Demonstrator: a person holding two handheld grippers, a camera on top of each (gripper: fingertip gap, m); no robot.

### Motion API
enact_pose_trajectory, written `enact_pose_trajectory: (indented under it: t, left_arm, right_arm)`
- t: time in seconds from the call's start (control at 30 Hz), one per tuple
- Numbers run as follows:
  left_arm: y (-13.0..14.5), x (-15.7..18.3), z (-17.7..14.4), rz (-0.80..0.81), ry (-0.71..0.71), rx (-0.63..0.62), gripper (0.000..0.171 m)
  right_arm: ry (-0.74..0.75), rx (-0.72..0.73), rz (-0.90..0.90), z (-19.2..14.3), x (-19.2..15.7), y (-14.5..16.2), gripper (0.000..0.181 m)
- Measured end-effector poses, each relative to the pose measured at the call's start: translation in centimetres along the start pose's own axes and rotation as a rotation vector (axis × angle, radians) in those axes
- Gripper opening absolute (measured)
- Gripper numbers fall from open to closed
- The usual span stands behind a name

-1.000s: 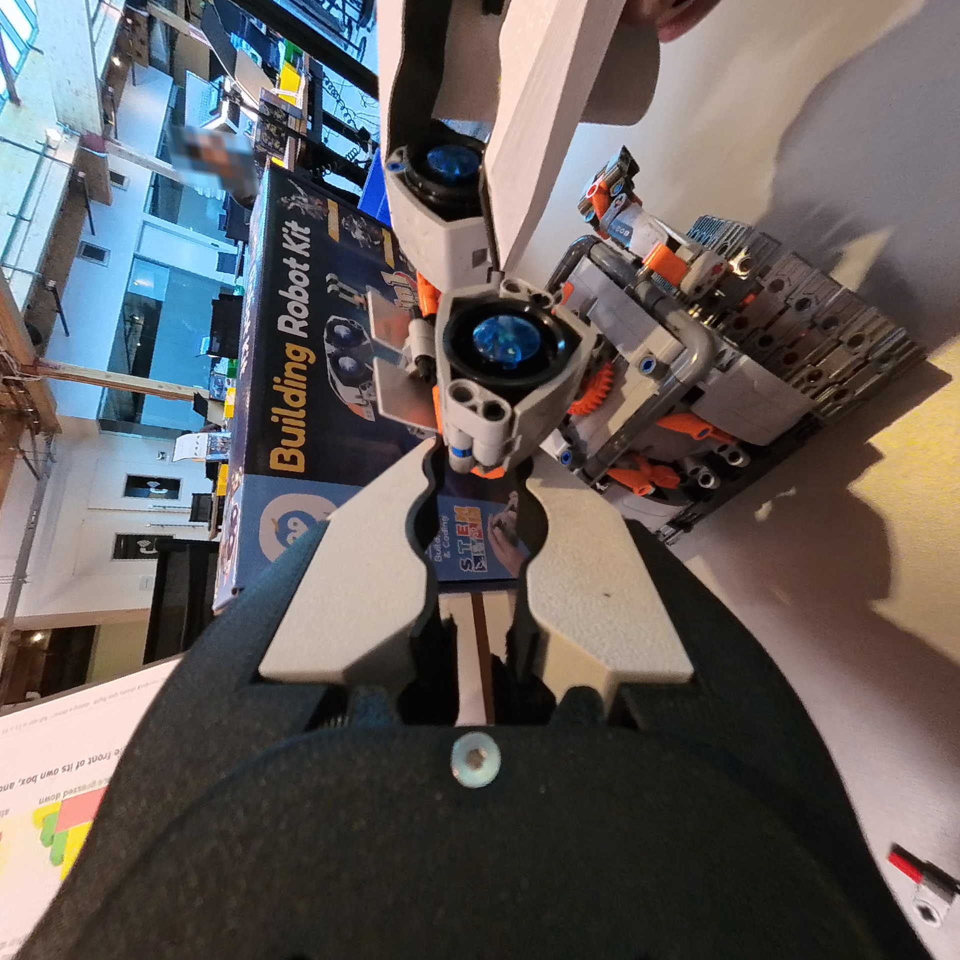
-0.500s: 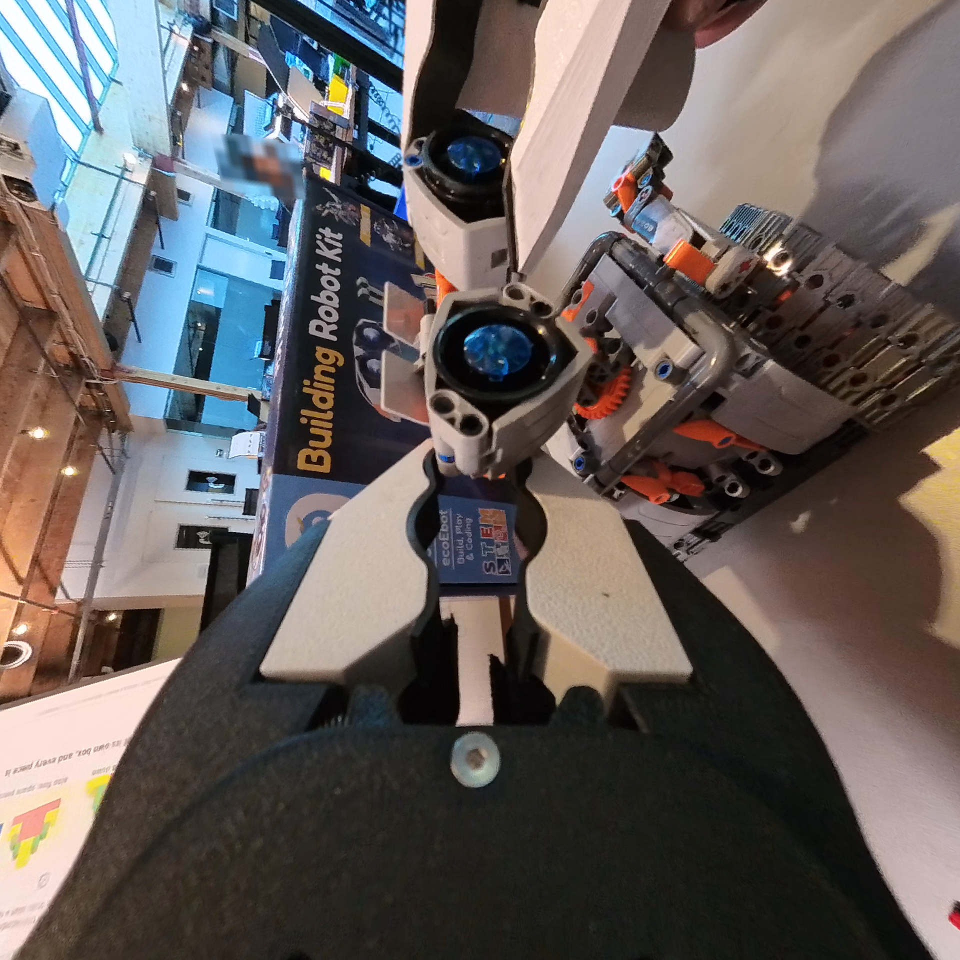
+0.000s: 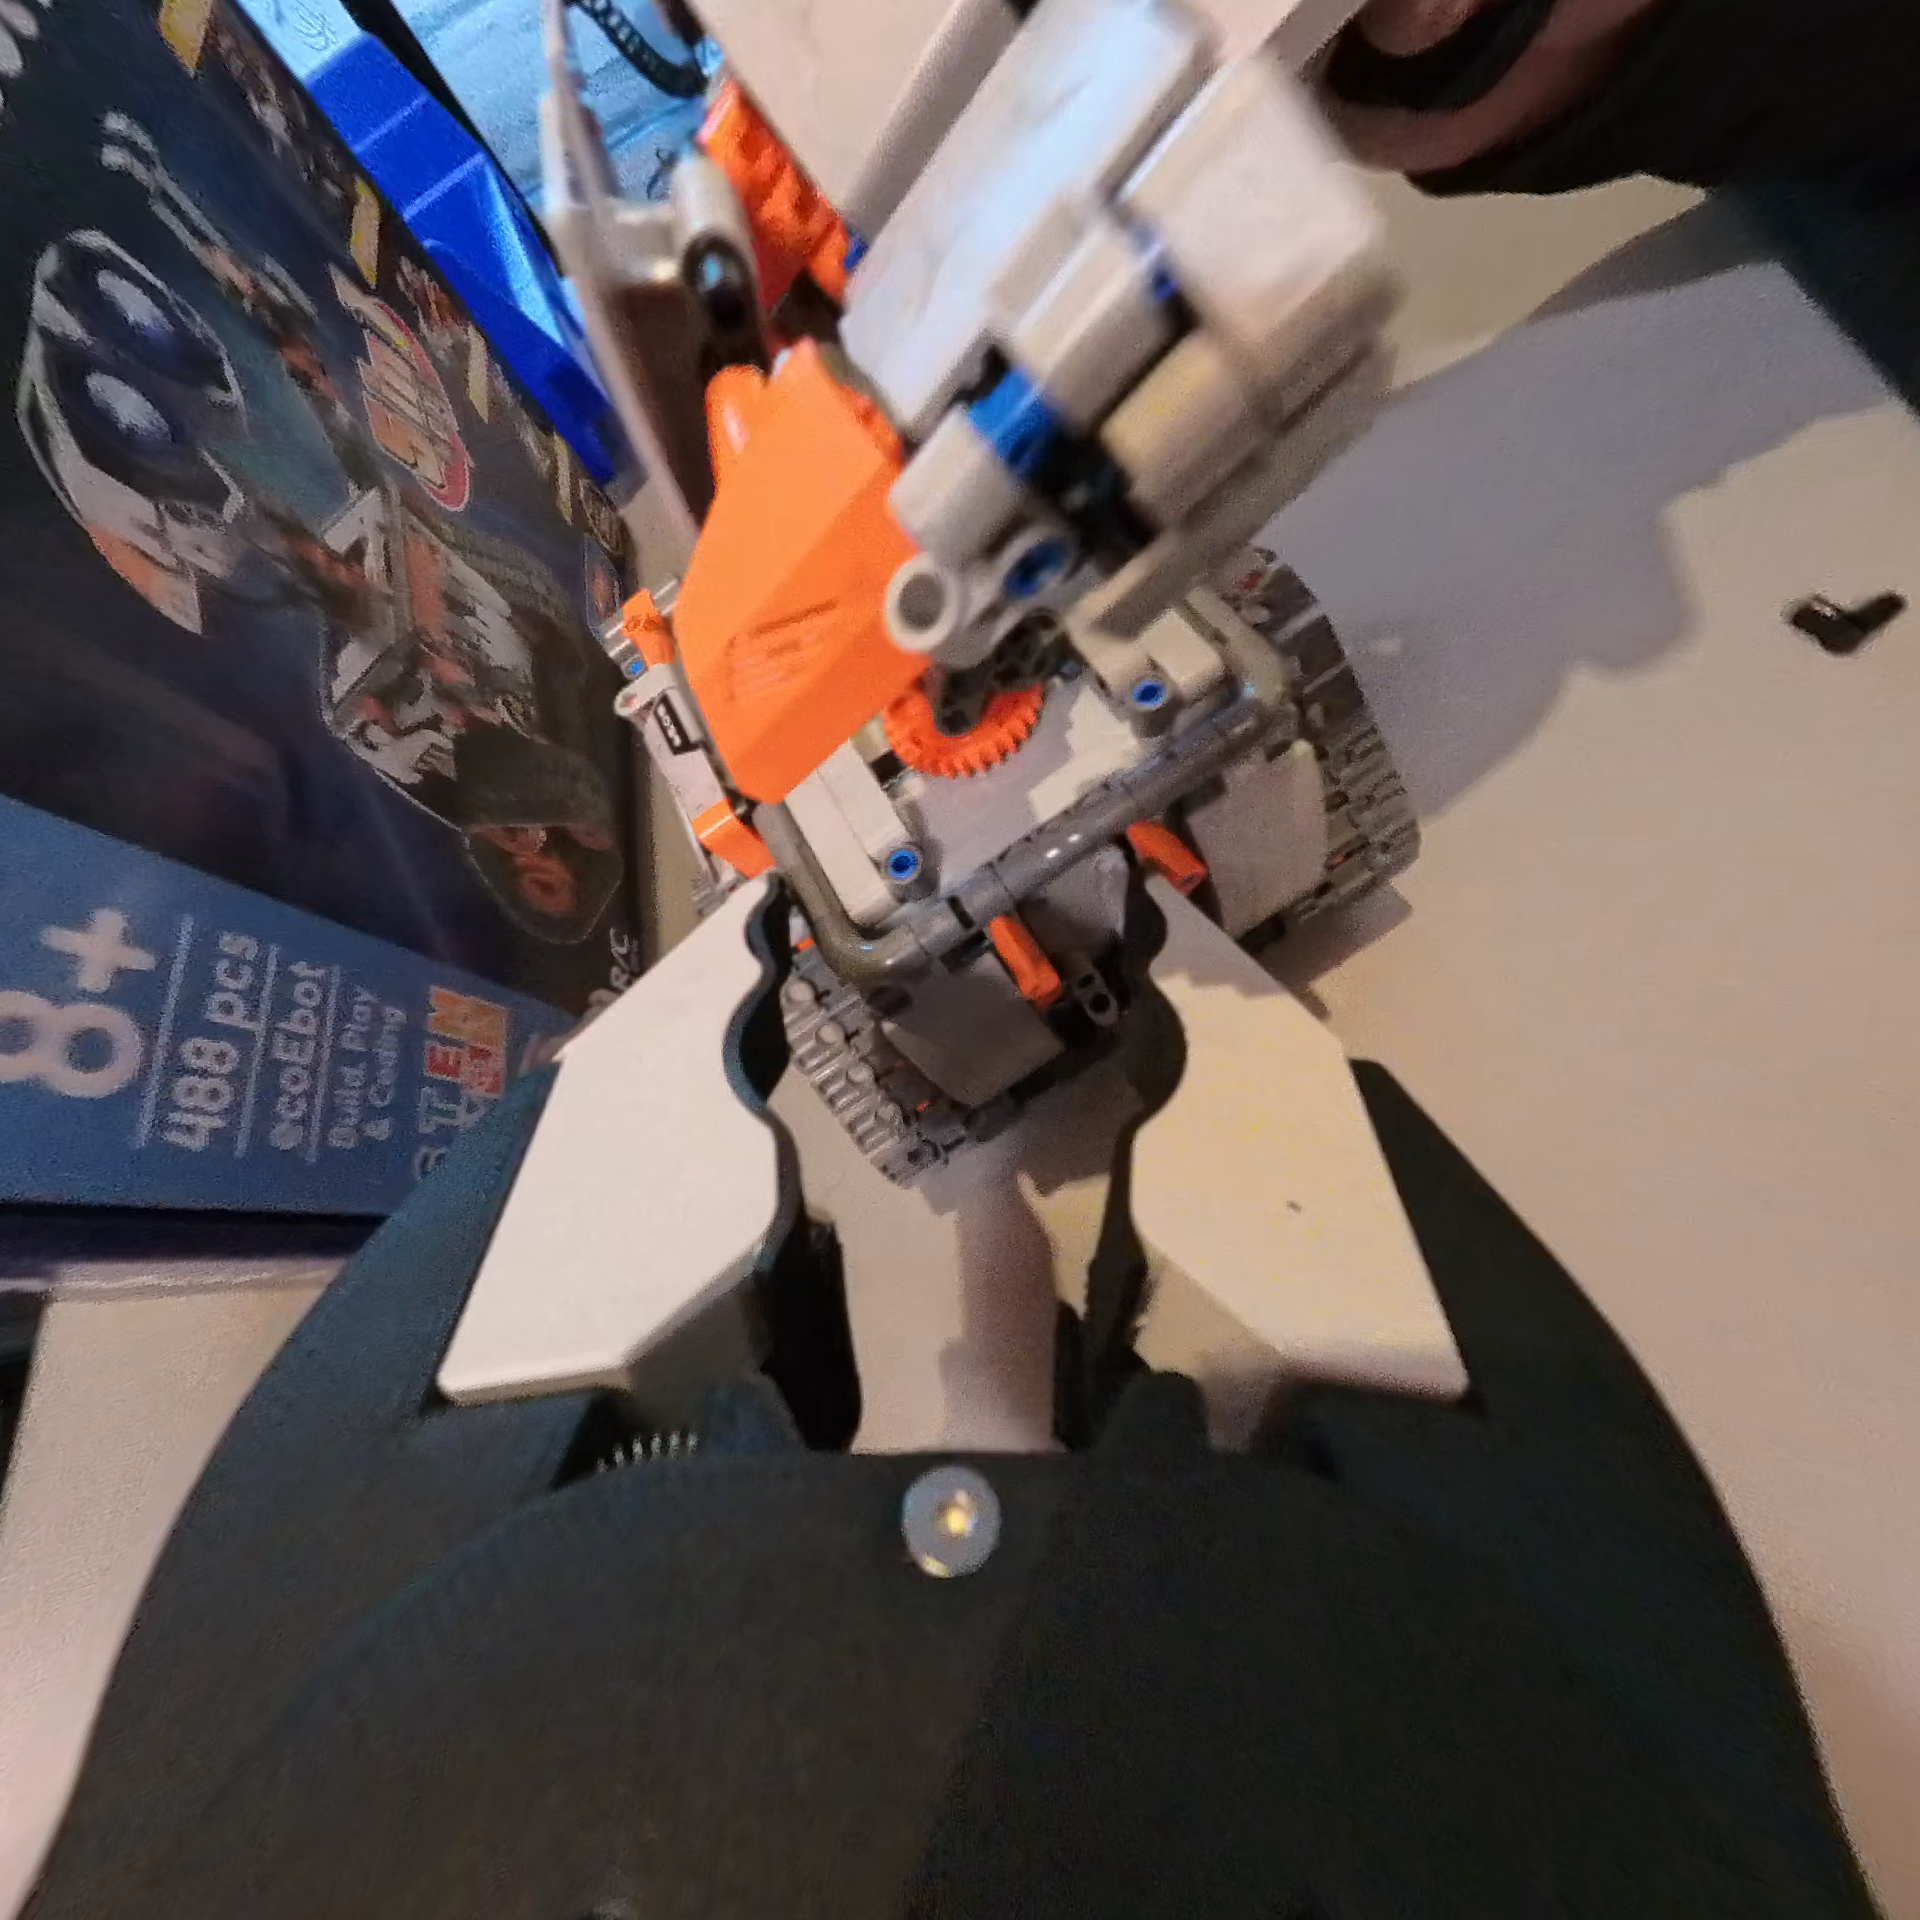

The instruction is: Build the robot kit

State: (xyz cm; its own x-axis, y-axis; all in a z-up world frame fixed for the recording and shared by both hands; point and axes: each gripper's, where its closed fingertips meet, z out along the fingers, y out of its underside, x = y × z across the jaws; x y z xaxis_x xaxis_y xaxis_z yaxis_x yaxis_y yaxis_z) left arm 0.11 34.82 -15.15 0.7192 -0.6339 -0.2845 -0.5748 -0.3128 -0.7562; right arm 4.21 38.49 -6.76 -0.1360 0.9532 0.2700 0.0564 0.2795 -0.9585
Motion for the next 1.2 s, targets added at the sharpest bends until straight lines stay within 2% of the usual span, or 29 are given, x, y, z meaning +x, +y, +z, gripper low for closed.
enact_pose_trajectory:
  t: [0.13, 0.4, 0.7, 0.97, 1.2]
  left_arm:
    - [-0.3, 0.0, 0.4, -0.056, 0.022, 0.063, 0.061]
    - [-0.7, 1.0, 0.6, -0.107, -0.05, -0.005, 0.061]
    - [-1.5, 2.4, 0.8, -0.152, -0.118, 0.024, 0.061]
    - [-1.8, 3.1, 1.0, -0.136, -0.121, 0.03, 0.062]
    - [-2.3, 3.7, 1.2, -0.127, -0.093, 0.051, 0.06]
  right_arm:
    - [-0.01, 0.004, 0.007, -0.2, 0.2, 0.2, 0.055]
    - [-0.012, 0.021, -0.021, -1.1, 0.1, 0.3, 0.055]
    - [0.03, 0.089, -0.092, -2.6, -0.8, 0.1, 0.055]
    - [0.039, 0.078, 0.084, -1.9, -0.2, -0.4, 0.055]
    - [0.006, 0.008, 0.06, -1.3, 0.5, 0.4, 0.054]
